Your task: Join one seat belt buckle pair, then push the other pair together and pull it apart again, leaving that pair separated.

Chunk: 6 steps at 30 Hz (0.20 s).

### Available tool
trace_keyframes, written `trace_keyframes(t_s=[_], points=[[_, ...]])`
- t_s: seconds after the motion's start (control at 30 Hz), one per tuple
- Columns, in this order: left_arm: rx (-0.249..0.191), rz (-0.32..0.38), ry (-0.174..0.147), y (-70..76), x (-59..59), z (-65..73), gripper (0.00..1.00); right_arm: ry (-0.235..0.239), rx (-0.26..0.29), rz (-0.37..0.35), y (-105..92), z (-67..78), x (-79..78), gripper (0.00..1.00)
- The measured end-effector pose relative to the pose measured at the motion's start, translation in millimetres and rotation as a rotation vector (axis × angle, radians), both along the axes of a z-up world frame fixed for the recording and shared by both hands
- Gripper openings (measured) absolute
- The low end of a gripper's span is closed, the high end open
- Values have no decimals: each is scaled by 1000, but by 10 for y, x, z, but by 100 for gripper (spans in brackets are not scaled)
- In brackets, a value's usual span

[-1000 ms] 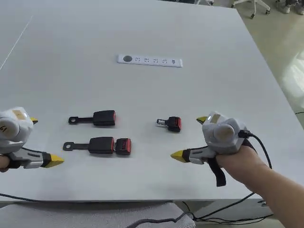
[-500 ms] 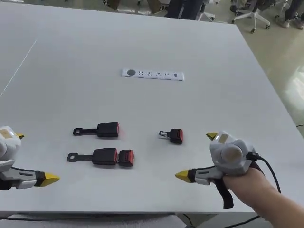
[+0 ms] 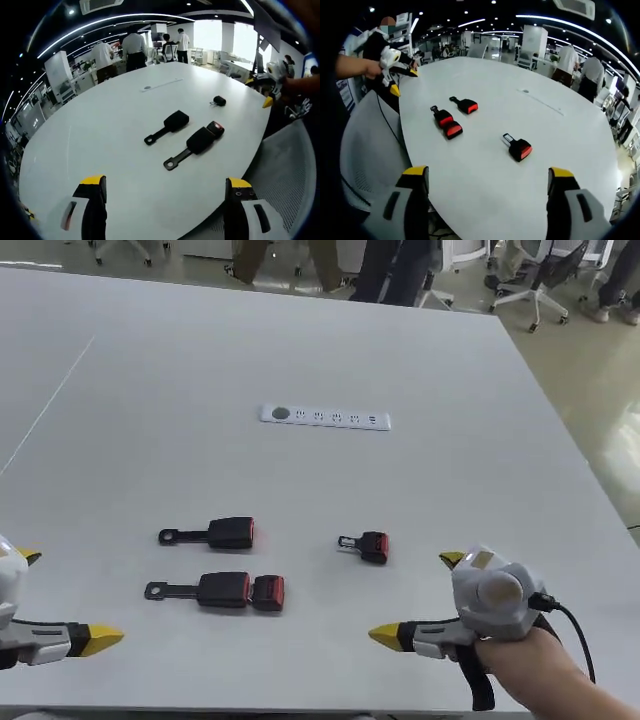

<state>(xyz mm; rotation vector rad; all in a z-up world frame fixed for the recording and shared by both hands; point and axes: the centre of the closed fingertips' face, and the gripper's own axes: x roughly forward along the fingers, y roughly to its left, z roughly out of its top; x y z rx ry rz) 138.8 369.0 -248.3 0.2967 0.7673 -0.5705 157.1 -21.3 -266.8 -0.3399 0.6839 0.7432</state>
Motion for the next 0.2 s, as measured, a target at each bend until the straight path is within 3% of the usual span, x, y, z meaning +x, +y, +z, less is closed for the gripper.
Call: trace_keyframes(t_s=[0.2], points=[[0,10,7,-24,-11,-40,100,-12,4,0,31,52,29,100]])
